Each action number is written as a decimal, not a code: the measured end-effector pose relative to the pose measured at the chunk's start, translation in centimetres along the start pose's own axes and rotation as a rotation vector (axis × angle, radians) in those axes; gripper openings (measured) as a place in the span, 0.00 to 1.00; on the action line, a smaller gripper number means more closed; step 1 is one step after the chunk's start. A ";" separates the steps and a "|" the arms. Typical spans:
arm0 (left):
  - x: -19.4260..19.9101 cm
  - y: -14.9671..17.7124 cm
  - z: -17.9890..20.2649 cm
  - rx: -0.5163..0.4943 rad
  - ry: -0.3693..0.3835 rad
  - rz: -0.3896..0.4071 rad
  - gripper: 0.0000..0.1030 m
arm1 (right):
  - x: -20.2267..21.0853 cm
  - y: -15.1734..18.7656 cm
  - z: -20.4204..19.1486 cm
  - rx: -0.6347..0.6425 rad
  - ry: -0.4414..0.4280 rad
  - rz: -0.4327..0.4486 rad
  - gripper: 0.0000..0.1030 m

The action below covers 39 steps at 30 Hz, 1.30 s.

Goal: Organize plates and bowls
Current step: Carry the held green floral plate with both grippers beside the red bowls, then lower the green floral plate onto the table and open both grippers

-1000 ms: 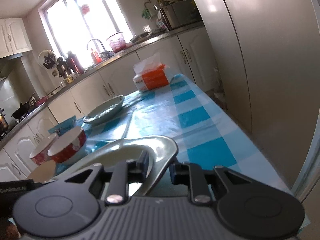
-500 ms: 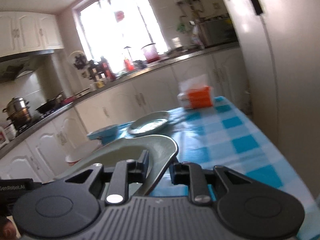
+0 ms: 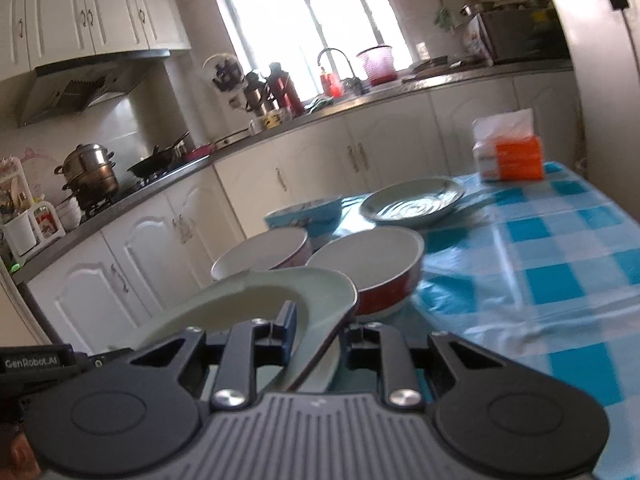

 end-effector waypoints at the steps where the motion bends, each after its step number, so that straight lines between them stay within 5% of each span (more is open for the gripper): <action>1: 0.5 0.2 0.0 -0.002 -0.006 -0.001 0.20 | -0.4 0.2 -0.1 0.002 -0.001 -0.006 0.20; 27: -0.8 0.6 -2.0 -0.019 -0.082 -0.031 0.21 | -3.4 3.3 -0.4 0.120 0.073 -0.035 0.26; 30: -0.6 0.5 -1.9 -0.032 -0.084 -0.022 0.22 | -3.2 3.2 -0.5 0.122 0.069 -0.040 0.34; 33: -0.2 0.3 -1.9 -0.047 -0.095 -0.011 0.31 | -2.3 2.6 0.0 0.105 0.079 -0.012 0.65; 39: 0.7 0.5 -1.3 -0.074 -0.098 -0.025 0.48 | -0.8 2.0 1.5 0.042 0.086 -0.023 0.73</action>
Point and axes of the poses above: each gripper's, at about its wrist camera, not at the fingertips, and x roughly against the way its jaws point, z to its right, y to its underside, the point moved 10 cm from there along -x, roughly the way its jaws point, and after that the axes turned 8 degrees about y, right-handed, at the moved point
